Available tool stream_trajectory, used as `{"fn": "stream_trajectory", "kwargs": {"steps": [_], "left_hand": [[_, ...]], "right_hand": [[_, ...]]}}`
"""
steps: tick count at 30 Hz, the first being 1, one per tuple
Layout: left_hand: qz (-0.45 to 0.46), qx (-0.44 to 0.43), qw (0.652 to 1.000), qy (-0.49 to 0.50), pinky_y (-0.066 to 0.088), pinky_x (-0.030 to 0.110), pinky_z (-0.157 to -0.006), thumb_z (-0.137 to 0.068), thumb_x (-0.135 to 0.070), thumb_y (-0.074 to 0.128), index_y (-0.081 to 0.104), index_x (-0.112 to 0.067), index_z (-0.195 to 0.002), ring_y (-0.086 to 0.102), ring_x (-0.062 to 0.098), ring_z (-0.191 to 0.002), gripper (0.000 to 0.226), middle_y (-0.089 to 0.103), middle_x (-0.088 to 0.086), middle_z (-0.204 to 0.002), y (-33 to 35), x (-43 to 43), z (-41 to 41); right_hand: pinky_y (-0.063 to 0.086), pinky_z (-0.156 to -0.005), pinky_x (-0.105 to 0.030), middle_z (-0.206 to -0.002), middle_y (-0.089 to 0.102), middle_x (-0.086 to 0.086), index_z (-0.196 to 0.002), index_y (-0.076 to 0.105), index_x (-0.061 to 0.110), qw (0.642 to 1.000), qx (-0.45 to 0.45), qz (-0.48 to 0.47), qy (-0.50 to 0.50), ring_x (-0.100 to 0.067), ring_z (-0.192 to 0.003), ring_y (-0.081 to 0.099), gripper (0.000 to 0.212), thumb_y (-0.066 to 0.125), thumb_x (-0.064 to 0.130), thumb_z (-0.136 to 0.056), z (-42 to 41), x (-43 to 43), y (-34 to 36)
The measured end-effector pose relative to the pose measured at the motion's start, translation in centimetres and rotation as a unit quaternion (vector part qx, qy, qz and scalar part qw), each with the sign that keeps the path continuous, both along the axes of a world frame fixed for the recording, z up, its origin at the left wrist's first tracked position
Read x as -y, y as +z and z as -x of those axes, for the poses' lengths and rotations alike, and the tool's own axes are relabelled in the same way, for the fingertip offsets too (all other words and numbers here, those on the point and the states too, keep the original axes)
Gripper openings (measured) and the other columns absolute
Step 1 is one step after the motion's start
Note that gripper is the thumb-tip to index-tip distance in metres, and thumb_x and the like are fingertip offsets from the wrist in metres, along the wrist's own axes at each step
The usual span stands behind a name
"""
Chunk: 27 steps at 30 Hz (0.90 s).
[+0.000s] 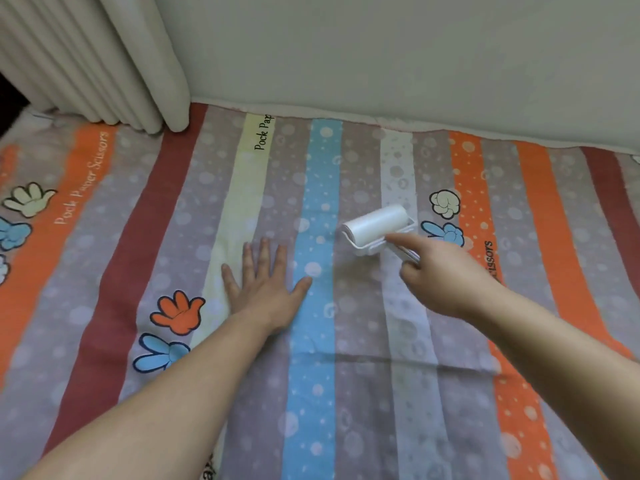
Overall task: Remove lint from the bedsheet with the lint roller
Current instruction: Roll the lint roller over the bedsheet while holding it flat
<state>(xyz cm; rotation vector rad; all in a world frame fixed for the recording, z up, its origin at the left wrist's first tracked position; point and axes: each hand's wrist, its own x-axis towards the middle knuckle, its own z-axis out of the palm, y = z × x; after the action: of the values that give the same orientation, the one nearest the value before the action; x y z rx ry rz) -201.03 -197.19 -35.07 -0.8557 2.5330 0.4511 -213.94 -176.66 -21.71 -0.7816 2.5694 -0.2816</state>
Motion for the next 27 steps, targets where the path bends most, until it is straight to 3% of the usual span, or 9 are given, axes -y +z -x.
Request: {"fn": "stream_trajectory", "kwargs": {"steps": [3, 7, 11, 15, 19, 24, 27], "left_hand": [[-0.003, 0.000, 1.000, -0.009, -0.022, 0.063, -0.114, -0.089, -0.083, 0.012, -0.030, -0.031, -0.154, -0.043, 0.024, -0.143, 0.094, -0.043, -0.010, -0.157, -0.4, 1.5, -0.1], [-0.015, -0.014, 1.000, -0.015, -0.028, 0.062, -0.109, -0.086, -0.086, 0.011, -0.032, -0.030, -0.153, -0.047, 0.025, -0.141, 0.097, -0.046, -0.009, -0.155, -1.2, 2.3, 0.1], [-0.032, -0.033, 0.999, -0.021, -0.029, 0.062, -0.110, -0.089, -0.083, 0.009, -0.032, -0.029, -0.153, -0.049, 0.025, -0.138, 0.093, -0.048, -0.009, -0.154, -1.4, 2.4, -0.1], [-0.033, -0.037, 0.999, -0.022, -0.028, 0.062, -0.111, -0.089, -0.082, 0.007, -0.033, -0.029, -0.153, -0.051, 0.024, -0.137, 0.092, -0.050, -0.009, -0.153, -1.5, 2.4, -0.2], [-0.022, -0.024, 0.999, -0.019, -0.027, 0.062, -0.112, -0.085, -0.085, 0.004, -0.033, -0.031, -0.153, -0.050, 0.024, -0.138, 0.094, -0.049, -0.009, -0.153, -1.5, 2.0, -0.1], [-0.012, -0.008, 1.000, -0.015, -0.025, 0.062, -0.113, -0.083, -0.089, 0.005, -0.032, -0.033, -0.153, -0.045, 0.024, -0.142, 0.097, -0.047, -0.010, -0.155, -1.0, 1.8, 0.1], [-0.010, 0.007, 1.000, -0.008, -0.021, 0.062, -0.115, -0.084, -0.089, 0.010, -0.028, -0.034, -0.155, -0.040, 0.022, -0.145, 0.097, -0.042, -0.012, -0.158, -0.2, 1.7, 0.3]], "right_hand": [[0.052, -0.078, -0.036, -0.129, 0.060, -0.005, -0.143, 0.040, 0.038, 0.999, -0.017, 0.027, -0.031, -0.028, -0.103, 0.059, 0.057, 0.043, 0.018, -0.089, 0.6, 5.9, -3.2], [0.049, -0.090, -0.040, -0.134, 0.057, -0.008, -0.146, 0.035, 0.037, 0.998, -0.026, 0.013, -0.064, -0.033, -0.116, 0.054, 0.058, 0.041, 0.022, -0.091, 2.0, 9.2, -6.1], [0.048, -0.077, -0.035, -0.125, 0.062, -0.009, -0.147, 0.034, 0.038, 0.998, -0.029, -0.018, -0.044, -0.031, -0.107, 0.057, 0.059, 0.039, 0.018, -0.091, 1.8, 8.1, -7.1], [0.038, -0.068, -0.032, -0.120, 0.063, -0.011, -0.147, 0.034, 0.036, 0.998, -0.040, -0.050, -0.009, -0.030, -0.103, 0.057, 0.059, 0.040, 0.019, -0.092, -0.1, 5.2, -6.4], [0.045, -0.069, -0.033, -0.120, 0.063, -0.007, -0.145, 0.035, 0.042, 0.998, -0.029, -0.058, 0.004, -0.028, -0.102, 0.058, 0.056, 0.040, 0.024, -0.092, -1.8, 1.2, -5.7], [0.035, -0.063, -0.030, -0.122, 0.061, -0.002, -0.144, 0.033, 0.045, 0.995, -0.019, -0.093, 0.015, -0.024, -0.105, 0.057, 0.057, 0.038, 0.023, -0.092, -4.0, -3.4, -4.6], [0.038, -0.064, -0.031, -0.123, 0.061, -0.001, -0.143, 0.033, 0.045, 0.994, -0.018, -0.104, 0.018, -0.025, -0.105, 0.058, 0.058, 0.039, 0.024, -0.090, -5.4, -5.9, -4.2]]}}
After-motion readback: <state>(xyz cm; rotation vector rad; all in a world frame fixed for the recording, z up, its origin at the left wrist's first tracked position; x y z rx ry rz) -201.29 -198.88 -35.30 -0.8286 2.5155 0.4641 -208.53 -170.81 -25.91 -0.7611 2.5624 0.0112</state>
